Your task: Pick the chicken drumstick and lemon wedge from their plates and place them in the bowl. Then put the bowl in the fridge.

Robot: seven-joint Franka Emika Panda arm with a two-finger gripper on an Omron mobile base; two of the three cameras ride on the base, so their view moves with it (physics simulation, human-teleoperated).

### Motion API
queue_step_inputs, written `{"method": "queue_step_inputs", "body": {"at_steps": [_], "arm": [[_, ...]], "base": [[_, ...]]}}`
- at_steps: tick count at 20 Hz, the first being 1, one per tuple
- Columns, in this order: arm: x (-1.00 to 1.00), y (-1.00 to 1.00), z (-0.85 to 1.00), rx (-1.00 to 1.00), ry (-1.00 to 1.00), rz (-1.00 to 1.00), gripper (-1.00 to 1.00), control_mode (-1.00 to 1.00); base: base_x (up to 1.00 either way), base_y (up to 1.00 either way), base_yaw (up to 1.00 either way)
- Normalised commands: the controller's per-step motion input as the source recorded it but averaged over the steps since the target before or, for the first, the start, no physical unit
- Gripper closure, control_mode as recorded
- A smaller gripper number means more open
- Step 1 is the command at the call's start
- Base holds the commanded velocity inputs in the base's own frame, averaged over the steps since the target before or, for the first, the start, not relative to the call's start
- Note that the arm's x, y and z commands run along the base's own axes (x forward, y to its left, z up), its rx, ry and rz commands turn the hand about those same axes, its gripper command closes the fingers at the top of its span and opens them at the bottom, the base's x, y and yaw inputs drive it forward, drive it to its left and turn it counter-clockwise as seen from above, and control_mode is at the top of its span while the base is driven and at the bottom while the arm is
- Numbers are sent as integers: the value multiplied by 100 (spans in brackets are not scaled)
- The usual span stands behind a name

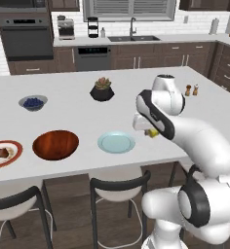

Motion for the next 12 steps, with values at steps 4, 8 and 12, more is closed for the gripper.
{"method": "queue_step_inputs", "body": {"at_steps": [4,8,12], "arm": [[-74,-1,25,-16,2,-13,100,-100],[-31,0,0,-28,5,1,100,-100],[-13,-23,-1,0,0,6,100,-100]], "base": [[0,0,0],[0,0,0],[0,0,0]]}}
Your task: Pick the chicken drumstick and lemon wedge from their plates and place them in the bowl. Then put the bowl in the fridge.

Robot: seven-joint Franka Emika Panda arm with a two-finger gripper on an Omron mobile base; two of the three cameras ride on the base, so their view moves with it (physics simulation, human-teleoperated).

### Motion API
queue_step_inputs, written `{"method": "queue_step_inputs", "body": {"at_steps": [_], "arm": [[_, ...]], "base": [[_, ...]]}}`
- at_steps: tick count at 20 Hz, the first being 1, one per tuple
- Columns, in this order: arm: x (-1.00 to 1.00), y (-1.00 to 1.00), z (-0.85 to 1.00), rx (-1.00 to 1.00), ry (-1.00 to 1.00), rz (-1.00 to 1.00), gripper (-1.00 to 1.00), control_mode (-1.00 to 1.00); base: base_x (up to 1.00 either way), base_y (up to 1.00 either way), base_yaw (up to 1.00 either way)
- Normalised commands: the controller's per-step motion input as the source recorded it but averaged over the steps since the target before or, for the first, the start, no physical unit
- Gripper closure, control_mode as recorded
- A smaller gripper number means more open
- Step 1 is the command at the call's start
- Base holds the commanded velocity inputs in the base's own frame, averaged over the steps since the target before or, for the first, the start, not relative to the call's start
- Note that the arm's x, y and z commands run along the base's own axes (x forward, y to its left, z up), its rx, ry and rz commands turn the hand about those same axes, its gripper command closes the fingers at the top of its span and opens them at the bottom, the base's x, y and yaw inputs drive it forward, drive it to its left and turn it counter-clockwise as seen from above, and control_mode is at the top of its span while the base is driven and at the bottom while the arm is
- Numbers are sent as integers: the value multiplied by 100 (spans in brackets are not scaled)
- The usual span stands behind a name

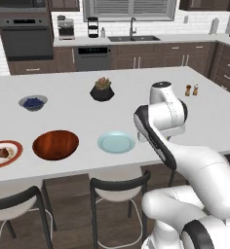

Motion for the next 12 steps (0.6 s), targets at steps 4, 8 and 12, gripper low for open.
{"method": "queue_step_inputs", "body": {"at_steps": [4,8,12], "arm": [[0,-1,-3,1,0,0,100,-100],[0,0,0,0,-5,0,100,-100],[0,13,-1,0,-3,-1,100,100]], "base": [[0,0,0],[0,0,0],[0,12,0]]}}
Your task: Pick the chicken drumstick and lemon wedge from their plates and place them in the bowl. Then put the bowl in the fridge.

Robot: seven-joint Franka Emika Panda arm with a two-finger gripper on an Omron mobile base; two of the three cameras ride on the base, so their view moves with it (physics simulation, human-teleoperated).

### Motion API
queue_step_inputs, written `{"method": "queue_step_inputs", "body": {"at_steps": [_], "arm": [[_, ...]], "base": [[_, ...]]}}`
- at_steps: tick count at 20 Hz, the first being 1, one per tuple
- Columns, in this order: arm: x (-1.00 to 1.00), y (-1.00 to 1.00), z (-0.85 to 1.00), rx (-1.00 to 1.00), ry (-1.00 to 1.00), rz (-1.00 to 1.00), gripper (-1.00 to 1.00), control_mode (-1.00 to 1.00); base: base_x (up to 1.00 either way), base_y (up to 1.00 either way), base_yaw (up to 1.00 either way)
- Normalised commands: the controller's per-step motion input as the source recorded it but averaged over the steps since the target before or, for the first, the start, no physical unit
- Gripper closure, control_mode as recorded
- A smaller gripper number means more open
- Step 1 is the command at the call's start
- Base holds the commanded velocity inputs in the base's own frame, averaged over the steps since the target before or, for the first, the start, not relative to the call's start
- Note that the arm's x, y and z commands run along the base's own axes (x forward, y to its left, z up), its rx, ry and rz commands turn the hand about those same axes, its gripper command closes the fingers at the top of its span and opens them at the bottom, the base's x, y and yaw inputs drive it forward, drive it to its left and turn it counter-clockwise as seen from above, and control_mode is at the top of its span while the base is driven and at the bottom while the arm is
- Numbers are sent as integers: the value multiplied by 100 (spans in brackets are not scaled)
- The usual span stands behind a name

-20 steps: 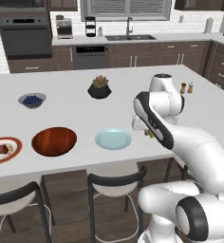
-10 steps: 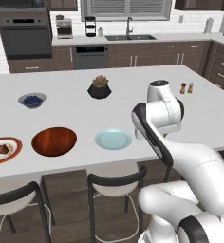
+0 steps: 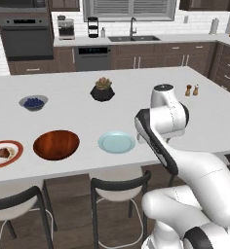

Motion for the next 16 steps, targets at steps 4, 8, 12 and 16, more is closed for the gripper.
{"method": "queue_step_inputs", "body": {"at_steps": [4,8,12,16], "arm": [[0,0,0,0,0,0,100,100],[0,0,0,0,0,0,100,100],[0,0,0,0,0,0,100,100],[0,0,0,0,0,0,100,100]], "base": [[0,76,-1],[2,92,-6],[14,86,-10],[24,82,-21]]}}
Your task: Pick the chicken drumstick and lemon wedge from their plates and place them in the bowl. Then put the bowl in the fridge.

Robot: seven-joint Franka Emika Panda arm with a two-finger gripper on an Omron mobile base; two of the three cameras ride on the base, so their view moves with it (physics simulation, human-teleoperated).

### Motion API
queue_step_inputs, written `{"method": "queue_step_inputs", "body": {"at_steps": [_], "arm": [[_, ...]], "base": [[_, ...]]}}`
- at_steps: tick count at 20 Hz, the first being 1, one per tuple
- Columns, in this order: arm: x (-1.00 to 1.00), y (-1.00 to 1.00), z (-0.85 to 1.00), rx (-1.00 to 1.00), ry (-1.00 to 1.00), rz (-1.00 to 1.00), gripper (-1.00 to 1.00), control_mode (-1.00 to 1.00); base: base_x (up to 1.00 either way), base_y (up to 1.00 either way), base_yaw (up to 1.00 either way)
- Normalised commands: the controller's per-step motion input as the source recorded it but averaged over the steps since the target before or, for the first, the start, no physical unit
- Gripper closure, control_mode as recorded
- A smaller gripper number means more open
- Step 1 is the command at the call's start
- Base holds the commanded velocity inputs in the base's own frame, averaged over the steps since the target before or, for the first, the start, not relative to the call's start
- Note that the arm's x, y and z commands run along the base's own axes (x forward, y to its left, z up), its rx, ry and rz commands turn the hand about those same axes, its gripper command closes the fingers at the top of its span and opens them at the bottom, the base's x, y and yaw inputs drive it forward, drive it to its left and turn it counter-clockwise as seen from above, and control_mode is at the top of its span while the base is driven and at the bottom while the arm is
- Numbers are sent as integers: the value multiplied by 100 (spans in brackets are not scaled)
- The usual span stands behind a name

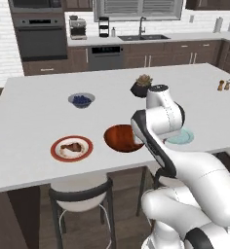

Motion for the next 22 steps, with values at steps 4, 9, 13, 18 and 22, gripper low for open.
{"method": "queue_step_inputs", "body": {"at_steps": [4,9,13,18,22], "arm": [[0,0,0,0,0,0,100,100],[0,0,0,0,0,0,100,100],[0,0,0,0,0,0,100,100],[0,0,0,0,0,0,100,100],[0,0,0,0,0,0,100,100]], "base": [[27,74,-22],[44,49,-11],[63,3,0],[65,0,1],[54,0,5]]}}
